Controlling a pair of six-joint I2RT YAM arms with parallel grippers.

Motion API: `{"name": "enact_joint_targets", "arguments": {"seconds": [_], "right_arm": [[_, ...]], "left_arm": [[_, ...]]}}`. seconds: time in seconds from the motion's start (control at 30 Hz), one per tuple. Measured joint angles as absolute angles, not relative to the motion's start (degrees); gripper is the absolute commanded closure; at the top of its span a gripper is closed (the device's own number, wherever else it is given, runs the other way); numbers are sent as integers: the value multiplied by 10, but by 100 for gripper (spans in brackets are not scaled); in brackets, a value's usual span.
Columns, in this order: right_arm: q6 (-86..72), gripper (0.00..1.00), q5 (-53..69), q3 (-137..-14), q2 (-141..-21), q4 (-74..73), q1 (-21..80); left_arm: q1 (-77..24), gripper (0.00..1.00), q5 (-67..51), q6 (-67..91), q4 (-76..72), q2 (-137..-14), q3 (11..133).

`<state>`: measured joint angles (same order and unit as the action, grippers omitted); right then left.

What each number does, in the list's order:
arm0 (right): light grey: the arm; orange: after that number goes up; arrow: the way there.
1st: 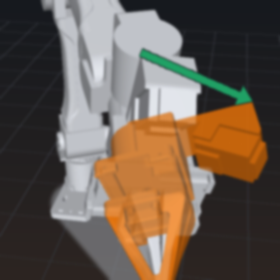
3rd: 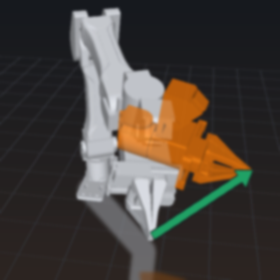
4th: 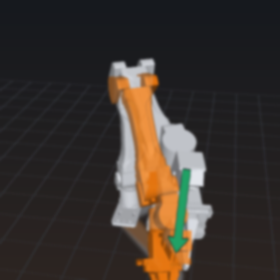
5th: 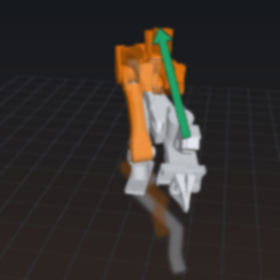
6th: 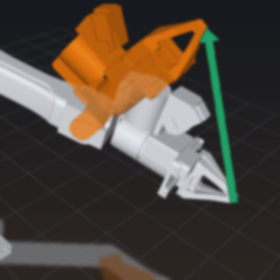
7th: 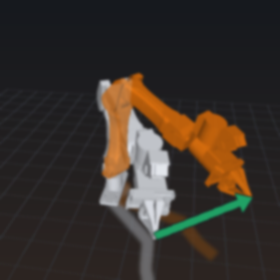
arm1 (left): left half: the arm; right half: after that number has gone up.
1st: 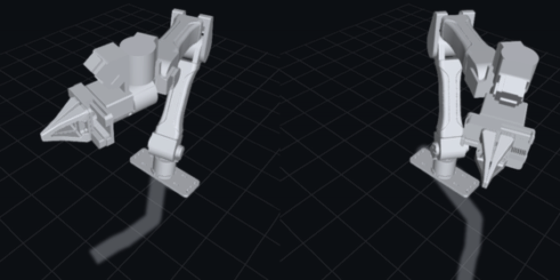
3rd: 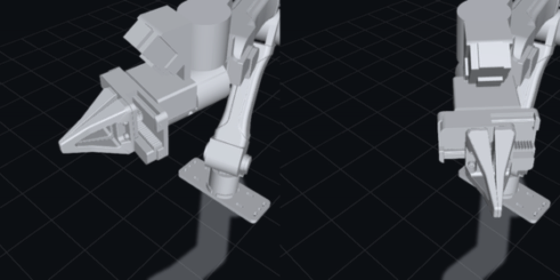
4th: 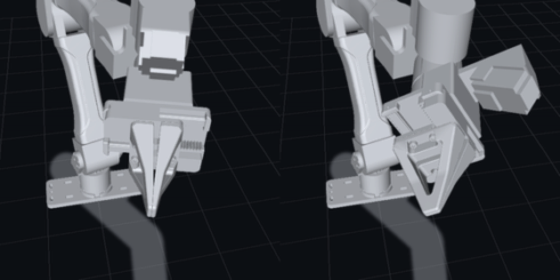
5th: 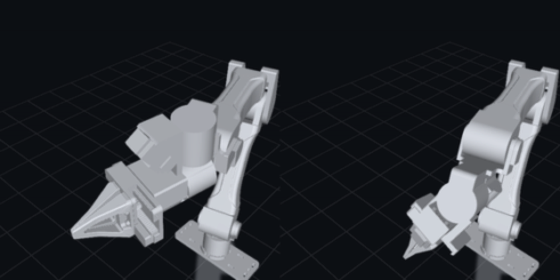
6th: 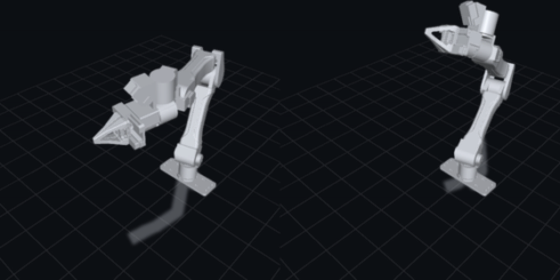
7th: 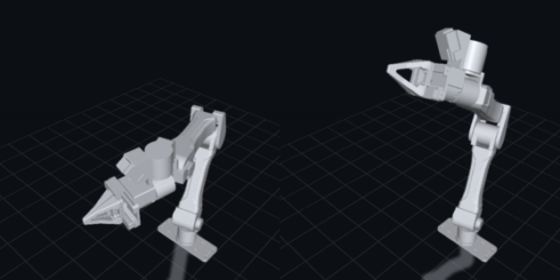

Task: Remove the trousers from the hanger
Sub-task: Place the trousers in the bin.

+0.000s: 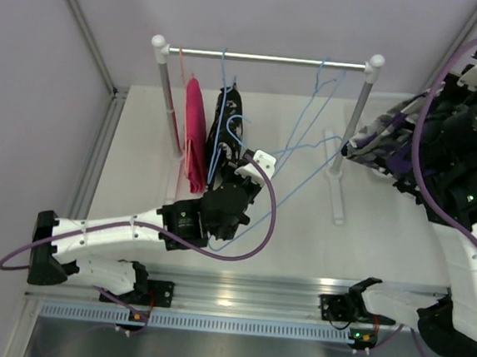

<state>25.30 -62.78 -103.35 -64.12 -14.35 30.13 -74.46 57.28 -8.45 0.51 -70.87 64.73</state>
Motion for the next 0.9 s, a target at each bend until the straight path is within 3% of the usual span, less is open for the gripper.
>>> {"name": "enact_joint_targets", "arguments": {"seconds": [0.33, 0.9], "right_arm": [[32, 100, -390, -965, -704, -297, 20], [-73, 100, -225, -1036, -885, -322, -103]], "left_arm": [[-745, 100, 575, -86, 7, -708, 647], [-745, 100, 575, -86, 7, -697, 642]]}}
